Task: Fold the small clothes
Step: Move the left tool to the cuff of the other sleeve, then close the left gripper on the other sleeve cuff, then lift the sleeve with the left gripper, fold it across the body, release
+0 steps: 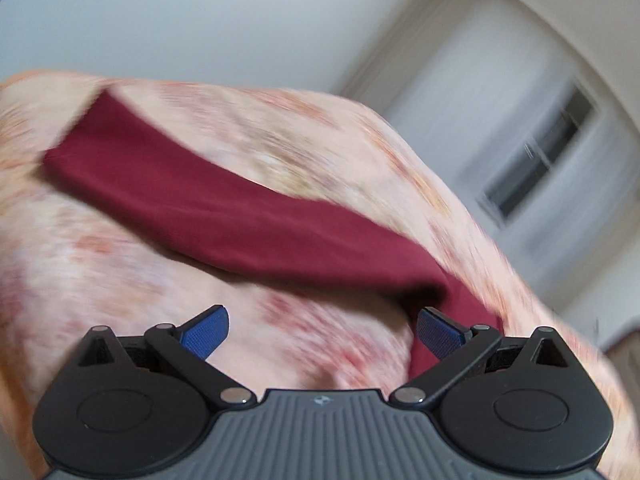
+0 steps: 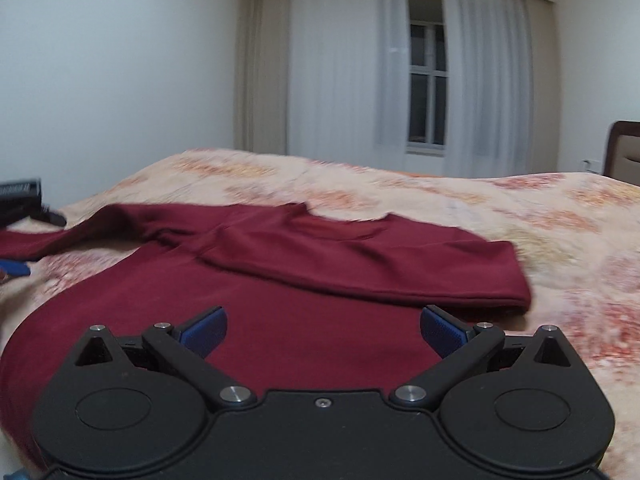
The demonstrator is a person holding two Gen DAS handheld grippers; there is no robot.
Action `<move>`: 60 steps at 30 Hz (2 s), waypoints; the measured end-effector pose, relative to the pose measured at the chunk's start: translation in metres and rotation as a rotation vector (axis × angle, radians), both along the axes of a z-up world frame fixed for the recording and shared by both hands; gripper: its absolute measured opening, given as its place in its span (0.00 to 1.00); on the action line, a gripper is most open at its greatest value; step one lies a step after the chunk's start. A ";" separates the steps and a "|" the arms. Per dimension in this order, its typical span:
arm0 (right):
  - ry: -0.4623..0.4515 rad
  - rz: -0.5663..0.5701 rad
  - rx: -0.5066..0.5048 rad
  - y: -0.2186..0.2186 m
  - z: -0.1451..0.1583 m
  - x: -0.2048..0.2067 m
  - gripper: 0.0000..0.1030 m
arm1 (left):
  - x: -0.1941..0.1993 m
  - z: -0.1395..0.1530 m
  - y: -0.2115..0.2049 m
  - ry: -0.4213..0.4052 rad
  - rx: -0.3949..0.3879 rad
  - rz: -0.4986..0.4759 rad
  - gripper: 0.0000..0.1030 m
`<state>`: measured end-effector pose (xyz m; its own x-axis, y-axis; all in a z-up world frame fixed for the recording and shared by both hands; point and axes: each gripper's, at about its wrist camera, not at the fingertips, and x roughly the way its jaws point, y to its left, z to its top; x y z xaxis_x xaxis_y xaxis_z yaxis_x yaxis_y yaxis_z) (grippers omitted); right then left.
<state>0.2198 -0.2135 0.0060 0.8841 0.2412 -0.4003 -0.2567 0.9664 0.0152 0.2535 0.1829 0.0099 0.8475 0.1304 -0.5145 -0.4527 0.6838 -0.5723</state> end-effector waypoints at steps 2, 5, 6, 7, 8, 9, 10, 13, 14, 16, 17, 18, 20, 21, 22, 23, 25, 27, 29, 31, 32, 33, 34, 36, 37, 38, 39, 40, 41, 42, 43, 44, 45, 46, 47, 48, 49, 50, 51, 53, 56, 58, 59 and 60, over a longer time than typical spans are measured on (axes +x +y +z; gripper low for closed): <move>0.015 0.032 -0.007 0.015 -0.005 0.001 1.00 | -0.005 -0.004 0.020 -0.027 -0.069 0.088 1.00; 0.033 0.056 -0.013 0.027 -0.011 0.000 1.00 | -0.008 -0.010 0.042 -0.087 -0.179 0.203 0.96; 0.038 0.059 -0.016 0.028 -0.013 0.001 1.00 | -0.009 -0.012 0.046 -0.099 -0.201 0.252 0.89; 0.043 0.059 -0.019 0.029 -0.015 0.002 1.00 | -0.011 -0.013 0.050 -0.109 -0.217 0.309 0.86; 0.049 0.058 -0.022 0.029 -0.017 0.003 1.00 | -0.012 -0.015 0.053 -0.124 -0.233 0.367 0.76; 0.055 0.056 -0.024 0.029 -0.019 0.003 1.00 | -0.014 -0.018 0.057 -0.142 -0.251 0.423 0.65; 0.059 0.053 -0.024 0.028 -0.020 0.004 1.00 | -0.016 -0.021 0.060 -0.166 -0.275 0.478 0.59; 0.071 0.044 -0.020 0.025 -0.024 0.006 1.00 | -0.014 -0.031 0.070 -0.191 -0.294 0.553 0.37; 0.075 0.042 -0.017 0.023 -0.026 0.006 1.00 | -0.011 -0.033 0.073 -0.186 -0.284 0.566 0.28; 0.078 0.042 -0.012 0.021 -0.028 0.005 1.00 | -0.005 -0.037 0.078 -0.178 -0.270 0.577 0.17; 0.078 0.042 -0.011 0.020 -0.029 0.005 1.00 | -0.004 -0.037 0.079 -0.176 -0.259 0.577 0.14; 0.076 0.042 -0.009 0.020 -0.029 0.005 1.00 | 0.000 -0.036 0.081 -0.177 -0.248 0.577 0.11; 0.073 0.042 -0.008 0.019 -0.029 0.004 1.00 | 0.007 -0.032 0.083 -0.191 -0.217 0.571 0.08; 0.072 0.043 -0.007 0.019 -0.030 0.005 1.00 | 0.011 -0.028 0.084 -0.199 -0.194 0.566 0.06; 0.072 0.043 -0.006 0.018 -0.030 0.005 1.00 | 0.016 -0.024 0.084 -0.209 -0.165 0.554 0.06; 0.071 0.043 -0.004 0.018 -0.030 0.006 1.00 | 0.021 -0.017 0.084 -0.225 -0.130 0.539 0.06; 0.068 0.041 0.000 0.017 -0.029 0.006 1.00 | 0.035 0.000 0.085 -0.257 -0.064 0.490 0.06; 0.065 0.038 0.008 0.015 -0.029 0.006 1.00 | 0.049 0.020 0.083 -0.289 -0.008 0.443 0.06; 0.060 0.032 0.016 0.012 -0.028 0.005 1.00 | 0.068 0.043 0.080 -0.320 0.063 0.386 0.06; 0.053 0.024 0.026 0.008 -0.027 0.005 1.00 | 0.084 0.067 0.070 -0.350 0.144 0.320 0.06; 0.051 0.018 0.032 0.006 -0.027 0.005 1.00 | 0.094 0.079 0.061 -0.370 0.189 0.282 0.06; 0.049 0.012 0.040 0.003 -0.026 0.004 1.00 | 0.103 0.089 0.052 -0.388 0.227 0.249 0.06; 0.046 0.006 0.047 0.000 -0.025 0.004 1.00 | 0.112 0.098 0.040 -0.409 0.268 0.213 0.06; 0.040 -0.007 0.060 -0.006 -0.024 0.003 1.00 | 0.129 0.114 0.016 -0.452 0.333 0.148 0.06; 0.037 -0.014 0.063 -0.009 -0.024 0.003 1.00 | 0.137 0.120 0.003 -0.472 0.362 0.112 0.06; 0.034 -0.022 0.067 -0.012 -0.023 0.002 1.00 | 0.146 0.126 -0.013 -0.492 0.394 0.068 0.06; 0.030 -0.029 0.071 -0.016 -0.022 0.001 1.00 | 0.153 0.130 -0.028 -0.509 0.421 0.029 0.06; 0.027 -0.036 0.075 -0.020 -0.022 0.001 1.00 | 0.160 0.133 -0.043 -0.524 0.448 -0.014 0.06; 0.024 -0.045 0.080 -0.025 -0.021 0.000 1.00 | 0.166 0.137 -0.061 -0.537 0.473 -0.062 0.06; 0.021 -0.055 0.086 -0.030 -0.020 -0.001 1.00 | 0.171 0.138 -0.078 -0.546 0.492 -0.105 0.06; 0.017 -0.066 0.092 -0.034 -0.020 -0.002 1.00 | 0.177 0.138 -0.094 -0.552 0.512 -0.150 0.06; 0.013 -0.077 0.097 -0.040 -0.019 -0.003 1.00 | 0.181 0.138 -0.111 -0.554 0.532 -0.196 0.06; 0.010 -0.089 0.102 -0.045 -0.019 -0.005 1.00 | 0.184 0.136 -0.130 -0.550 0.547 -0.237 0.06; 0.007 -0.102 0.106 -0.050 -0.018 -0.006 1.00 | 0.190 0.130 -0.146 -0.545 0.559 -0.282 0.06; 0.006 -0.114 0.111 -0.056 -0.018 -0.007 1.00 | 0.191 0.127 -0.161 -0.537 0.569 -0.320 0.06; 0.004 -0.124 0.115 -0.061 -0.019 -0.009 1.00 | 0.195 0.120 -0.177 -0.524 0.582 -0.362 0.06; 0.003 -0.131 0.121 -0.067 -0.019 -0.011 1.00 | 0.198 0.113 -0.192 -0.509 0.599 -0.401 0.06; 0.003 -0.138 0.125 -0.072 -0.019 -0.013 1.00 | 0.201 0.104 -0.208 -0.492 0.618 -0.437 0.06; 0.001 -0.152 0.124 -0.076 -0.019 -0.015 1.00 | 0.202 0.094 -0.220 -0.476 0.632 -0.471 0.06; 0.001 -0.175 0.124 -0.085 -0.021 -0.018 1.00 | 0.207 0.075 -0.245 -0.437 0.658 -0.545 0.06; 0.005 -0.204 0.139 -0.098 -0.024 -0.024 1.00 | 0.197 0.046 -0.276 -0.374 0.692 -0.638 0.06; 0.010 -0.224 0.144 -0.105 -0.027 -0.026 1.00 | 0.175 0.024 -0.288 -0.334 0.702 -0.695 0.06; 0.012 -0.232 0.148 -0.109 -0.028 -0.028 1.00 | 0.172 0.016 -0.296 -0.315 0.704 -0.722 0.06; 0.014 -0.241 0.152 -0.112 -0.029 -0.029 1.00 | 0.160 0.013 -0.307 -0.304 0.706 -0.742 0.06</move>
